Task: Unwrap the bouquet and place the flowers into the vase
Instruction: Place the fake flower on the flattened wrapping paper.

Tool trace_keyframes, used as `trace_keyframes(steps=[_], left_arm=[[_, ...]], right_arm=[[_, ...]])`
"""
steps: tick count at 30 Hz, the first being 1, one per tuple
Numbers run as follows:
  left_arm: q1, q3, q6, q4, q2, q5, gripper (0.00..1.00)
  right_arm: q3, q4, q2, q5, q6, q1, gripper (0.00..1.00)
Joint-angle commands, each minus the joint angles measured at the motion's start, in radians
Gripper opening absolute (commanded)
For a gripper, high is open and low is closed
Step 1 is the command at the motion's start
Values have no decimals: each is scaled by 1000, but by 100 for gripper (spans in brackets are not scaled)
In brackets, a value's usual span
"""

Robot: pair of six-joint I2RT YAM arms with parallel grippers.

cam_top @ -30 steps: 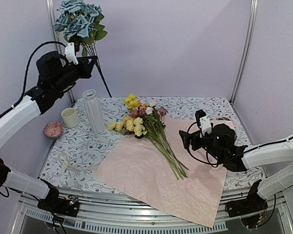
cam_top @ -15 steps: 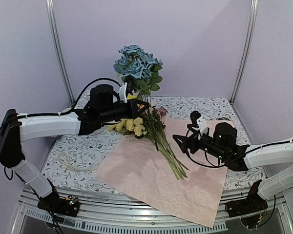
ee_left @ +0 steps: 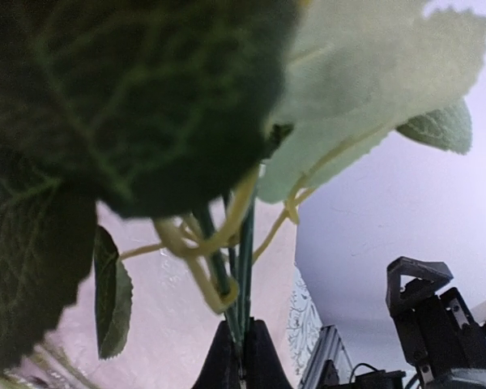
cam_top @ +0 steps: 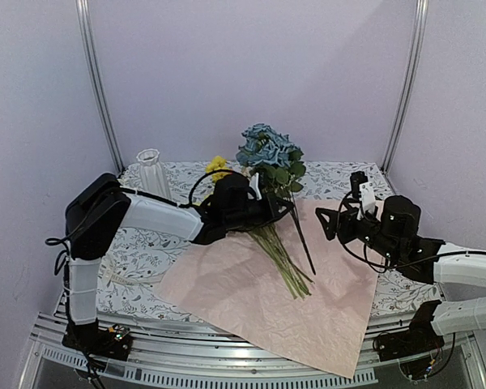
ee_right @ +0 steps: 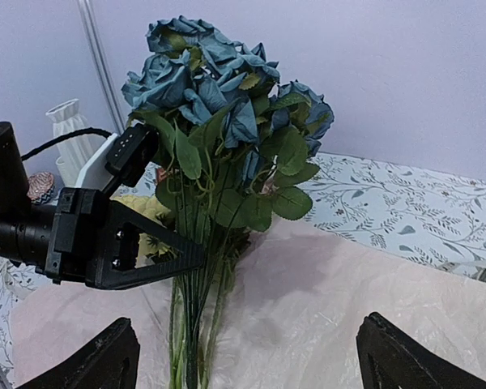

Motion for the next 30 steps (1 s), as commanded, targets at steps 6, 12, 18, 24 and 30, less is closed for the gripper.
trace_keyframes(steps=[6,12,18,24,30], left_arm=[[14,191,-194,200,249,152,0],[40,240,-281,91,308,182,46],[29,153,-302,6,234,143,71],[12,36,-270,-18,111,93,94],[-2,-95,-210,-35,-46,28,94]], right_arm=[[25,-274,-104,-8,141,-47,96],[49,-295,-37,-46,185,-49,96],[113,-330,90,-101,199,-52,94],[203,-377,205,-163,228,-63,92],[250,-390,295,-241,261,-85,84]])
